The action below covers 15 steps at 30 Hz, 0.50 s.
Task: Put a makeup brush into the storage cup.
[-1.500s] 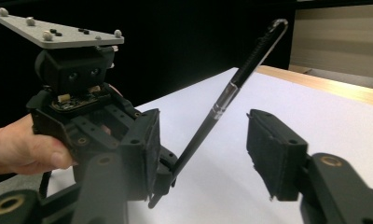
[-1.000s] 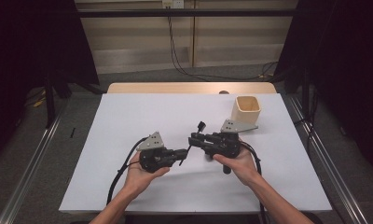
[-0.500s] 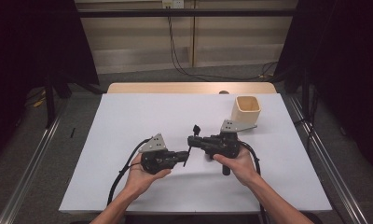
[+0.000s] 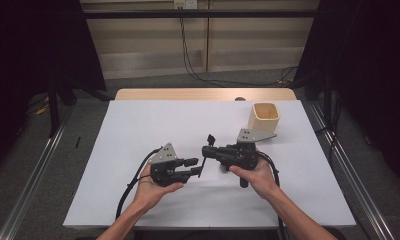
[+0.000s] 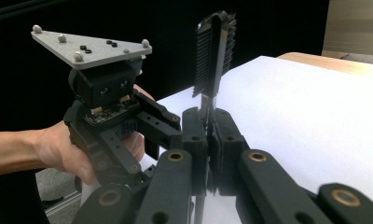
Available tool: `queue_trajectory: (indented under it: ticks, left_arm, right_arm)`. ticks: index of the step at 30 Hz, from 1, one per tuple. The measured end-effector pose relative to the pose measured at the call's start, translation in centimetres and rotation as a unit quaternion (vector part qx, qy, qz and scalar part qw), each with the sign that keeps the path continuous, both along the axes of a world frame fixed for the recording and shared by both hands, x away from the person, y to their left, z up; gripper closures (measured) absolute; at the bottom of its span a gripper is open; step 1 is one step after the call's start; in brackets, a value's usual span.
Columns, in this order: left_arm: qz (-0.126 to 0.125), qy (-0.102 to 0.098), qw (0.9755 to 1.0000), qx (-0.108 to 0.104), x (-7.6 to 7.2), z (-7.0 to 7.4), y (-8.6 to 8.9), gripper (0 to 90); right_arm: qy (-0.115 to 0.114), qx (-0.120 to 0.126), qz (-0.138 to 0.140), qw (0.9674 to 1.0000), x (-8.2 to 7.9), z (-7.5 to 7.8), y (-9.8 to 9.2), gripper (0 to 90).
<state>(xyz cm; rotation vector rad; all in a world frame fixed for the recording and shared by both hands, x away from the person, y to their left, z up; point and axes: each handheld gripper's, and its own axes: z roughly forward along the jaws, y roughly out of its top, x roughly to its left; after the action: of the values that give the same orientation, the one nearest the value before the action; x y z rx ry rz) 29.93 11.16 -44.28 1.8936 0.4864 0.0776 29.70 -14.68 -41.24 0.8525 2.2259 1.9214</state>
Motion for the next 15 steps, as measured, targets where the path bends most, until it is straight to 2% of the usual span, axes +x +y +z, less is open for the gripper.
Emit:
queue_trajectory:
  ticks: [2,4,7,9,12,14,15]
  left_arm:
    - [0.005,0.008,0.9999,-0.004,0.0,0.1,0.1,53.8]
    - [0.012,0.003,0.9999,-0.006,-0.1,0.3,0.2,46.6]
    - [0.023,0.009,0.9997,-0.005,0.0,0.3,0.4,38.3]
    - [0.026,-0.002,0.9997,0.003,-0.1,0.4,0.6,35.3]
    - [0.042,-0.007,0.9991,0.004,-0.2,0.4,0.9,24.8]
    - [0.050,-0.004,0.9987,0.005,-0.3,0.4,1.0,18.1]
    - [0.055,-0.011,0.9984,0.006,-0.4,0.4,1.1,16.4]
  right_arm:
    - [0.002,0.003,-0.002,1.0000,0.0,0.1,-0.2,86.1]
    - [-0.003,0.004,-0.006,1.0000,0.0,0.3,-0.4,86.0]
    - [-0.004,0.003,-0.012,0.9999,0.1,0.3,-0.8,86.0]
    - [-0.004,-0.001,-0.016,0.9999,0.2,0.3,-1.0,86.0]
    - [-0.005,-0.005,-0.019,0.9998,0.1,0.4,-1.4,86.0]
    - [-0.003,0.002,-0.023,0.9997,0.1,0.5,-1.8,86.0]
    - [-0.007,0.000,-0.025,0.9997,0.1,0.6,-1.8,86.0]
